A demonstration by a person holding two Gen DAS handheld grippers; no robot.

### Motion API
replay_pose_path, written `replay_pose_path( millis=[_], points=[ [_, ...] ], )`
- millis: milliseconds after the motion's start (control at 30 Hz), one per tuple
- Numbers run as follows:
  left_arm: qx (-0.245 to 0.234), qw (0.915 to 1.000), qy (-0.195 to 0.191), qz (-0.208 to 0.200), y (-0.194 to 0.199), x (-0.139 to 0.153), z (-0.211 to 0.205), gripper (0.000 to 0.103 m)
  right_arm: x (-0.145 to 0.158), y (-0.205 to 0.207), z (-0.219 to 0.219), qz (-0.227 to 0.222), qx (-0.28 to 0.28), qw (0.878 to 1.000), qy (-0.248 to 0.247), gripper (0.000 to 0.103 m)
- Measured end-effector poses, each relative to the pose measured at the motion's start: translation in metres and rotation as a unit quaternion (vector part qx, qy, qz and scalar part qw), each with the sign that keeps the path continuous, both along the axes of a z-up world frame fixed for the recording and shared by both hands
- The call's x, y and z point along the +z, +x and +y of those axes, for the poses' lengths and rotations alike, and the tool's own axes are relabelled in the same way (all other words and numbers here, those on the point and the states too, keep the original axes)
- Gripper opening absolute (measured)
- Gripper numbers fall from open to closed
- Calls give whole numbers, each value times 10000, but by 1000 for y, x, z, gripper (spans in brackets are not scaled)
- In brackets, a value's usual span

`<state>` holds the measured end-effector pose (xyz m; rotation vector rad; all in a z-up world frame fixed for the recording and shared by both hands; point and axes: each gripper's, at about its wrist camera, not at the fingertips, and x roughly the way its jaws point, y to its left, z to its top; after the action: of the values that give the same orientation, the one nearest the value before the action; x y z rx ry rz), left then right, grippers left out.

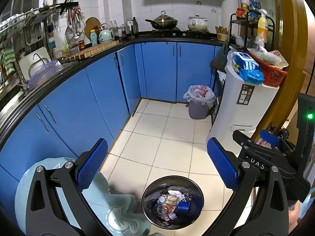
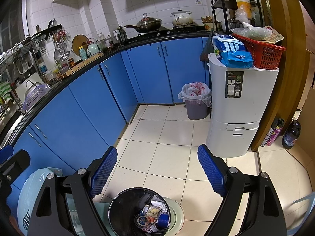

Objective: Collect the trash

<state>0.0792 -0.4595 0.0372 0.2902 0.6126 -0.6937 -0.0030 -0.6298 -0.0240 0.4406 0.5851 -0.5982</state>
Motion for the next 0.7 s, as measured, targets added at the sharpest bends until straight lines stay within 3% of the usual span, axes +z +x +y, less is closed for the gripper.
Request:
replay_pose_path(
  millis=[467, 700],
  points=[
    [103, 9996, 33, 278, 8, -5, 7, 99, -1, -2, 0, -5, 2, 10000, 17, 82],
    [96, 9997, 84, 200, 5, -5, 8, 99, -2, -1, 0, -4, 3, 10000, 18, 82]
  ],
)
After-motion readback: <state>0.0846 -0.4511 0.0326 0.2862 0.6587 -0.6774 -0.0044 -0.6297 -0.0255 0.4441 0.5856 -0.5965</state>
